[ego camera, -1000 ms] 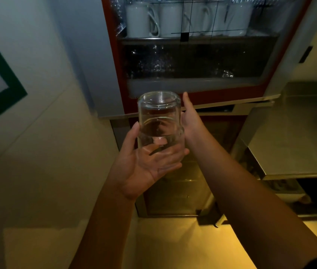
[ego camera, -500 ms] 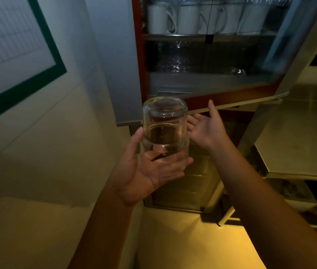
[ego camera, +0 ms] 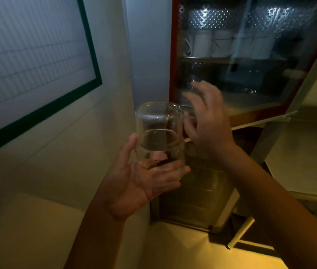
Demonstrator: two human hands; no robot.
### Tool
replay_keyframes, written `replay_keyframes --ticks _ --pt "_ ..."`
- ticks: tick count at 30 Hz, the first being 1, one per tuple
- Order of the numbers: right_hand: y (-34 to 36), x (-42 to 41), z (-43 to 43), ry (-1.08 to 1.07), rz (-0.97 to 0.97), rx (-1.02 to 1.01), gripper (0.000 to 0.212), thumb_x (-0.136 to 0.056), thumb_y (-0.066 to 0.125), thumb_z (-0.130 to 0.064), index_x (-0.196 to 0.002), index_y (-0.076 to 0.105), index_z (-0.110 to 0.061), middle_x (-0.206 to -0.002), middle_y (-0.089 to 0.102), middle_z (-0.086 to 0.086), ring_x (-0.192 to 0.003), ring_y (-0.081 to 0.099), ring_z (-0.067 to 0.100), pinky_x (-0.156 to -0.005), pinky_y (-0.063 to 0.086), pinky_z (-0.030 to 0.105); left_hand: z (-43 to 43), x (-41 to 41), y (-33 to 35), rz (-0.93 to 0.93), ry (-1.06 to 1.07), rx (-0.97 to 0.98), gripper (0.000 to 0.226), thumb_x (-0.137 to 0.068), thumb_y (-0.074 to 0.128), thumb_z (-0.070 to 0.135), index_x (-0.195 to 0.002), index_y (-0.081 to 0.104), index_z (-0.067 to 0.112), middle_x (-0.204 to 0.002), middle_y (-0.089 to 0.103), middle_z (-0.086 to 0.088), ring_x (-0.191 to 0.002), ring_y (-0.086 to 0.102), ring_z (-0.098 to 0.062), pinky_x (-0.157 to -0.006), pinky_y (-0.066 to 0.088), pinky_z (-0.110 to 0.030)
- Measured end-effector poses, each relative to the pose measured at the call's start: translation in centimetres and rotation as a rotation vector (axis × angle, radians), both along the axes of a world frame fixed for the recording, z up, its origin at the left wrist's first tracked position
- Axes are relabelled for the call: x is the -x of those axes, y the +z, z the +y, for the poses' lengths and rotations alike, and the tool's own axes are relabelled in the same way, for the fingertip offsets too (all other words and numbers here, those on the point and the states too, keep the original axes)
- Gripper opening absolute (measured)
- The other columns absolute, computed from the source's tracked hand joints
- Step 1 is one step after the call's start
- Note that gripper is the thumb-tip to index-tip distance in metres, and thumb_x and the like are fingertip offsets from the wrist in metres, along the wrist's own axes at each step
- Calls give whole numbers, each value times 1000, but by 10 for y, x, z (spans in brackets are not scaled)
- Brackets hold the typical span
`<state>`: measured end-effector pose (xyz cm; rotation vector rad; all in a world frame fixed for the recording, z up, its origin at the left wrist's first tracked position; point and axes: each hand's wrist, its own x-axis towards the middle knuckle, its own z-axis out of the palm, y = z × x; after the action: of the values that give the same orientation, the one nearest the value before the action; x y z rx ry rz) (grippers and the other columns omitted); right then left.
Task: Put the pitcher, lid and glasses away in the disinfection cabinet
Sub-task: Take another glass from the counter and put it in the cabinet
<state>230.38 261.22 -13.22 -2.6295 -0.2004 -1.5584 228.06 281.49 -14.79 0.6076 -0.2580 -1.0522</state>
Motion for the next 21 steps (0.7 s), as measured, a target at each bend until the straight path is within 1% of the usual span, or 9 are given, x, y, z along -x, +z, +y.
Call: replay_keyframes --ticks 2,3,5,7,12,15,16,19,21 --pt "8 -3 10 92 -25 159 41 -83 62 -16 -122 53 -5 -135 46 22 -130 33 34 -106 25 47 10 2 7 -47 -14 25 81 -52 86 46 -115 64 0 -126 54 -28 -115 54 -40 -75 58 -41" --pt "13 -5 15 126 -33 220 45 -82 65 -17 -124 52 -7 -138 44 21 -132 29 34 -107 21 50 15 3 9 -80 -29 38 78 -59 81 49 -117 63 2 -129 53 -27 -119 52 -39 -79 57 -40" --pt "22 -7 23 155 -53 327 48 -84 64 -22 -129 51 -11 -142 41 18 -134 25 33 -109 13 51 25 3 14 -103 -50 70 74 -69 74 51 -123 59 3 -132 50 -26 -124 48 -38 -86 54 -40" --pt "32 -11 28 146 -71 420 47 -87 61 -27 -130 51 -14 -144 39 16 -135 25 34 -109 10 52 32 4 18 -95 -49 89 72 -71 73 49 -124 58 2 -132 49 -28 -123 48 -39 -88 53 -42" --pt "65 -21 39 73 -85 583 43 -88 58 -35 -126 57 -15 -146 37 12 -136 28 37 -107 14 58 47 9 32 -43 30 79 77 -57 86 37 -116 62 -5 -126 51 -34 -113 54 -46 -83 50 -50" --pt "85 -28 44 23 -111 685 41 -87 58 -38 -120 59 -14 -147 36 11 -136 28 37 -107 15 60 52 9 41 -25 53 81 82 -54 88 33 -120 55 -4 -126 50 -36 -111 54 -49 -83 49 -52" --pt "92 -29 47 10 -121 718 39 -86 58 -38 -117 61 -14 -147 37 10 -136 29 37 -106 16 60 53 8 44 -21 58 79 83 -53 89 32 -119 56 -4 -125 50 -37 -110 54 -50 -82 49 -53" --pt "113 -34 55 -48 -138 823 33 -86 57 -39 -105 65 -14 -146 38 10 -135 32 38 -104 16 63 56 5 52 -40 64 50 76 -49 90 32 -108 65 -9 -124 51 -37 -109 55 -49 -81 49 -53" --pt "126 -37 57 -81 -120 881 34 -86 53 -41 -100 68 -14 -145 40 9 -134 32 37 -102 12 65 59 3 57 -37 95 30 76 -45 92 31 -104 66 -10 -123 51 -37 -108 55 -50 -78 50 -55"
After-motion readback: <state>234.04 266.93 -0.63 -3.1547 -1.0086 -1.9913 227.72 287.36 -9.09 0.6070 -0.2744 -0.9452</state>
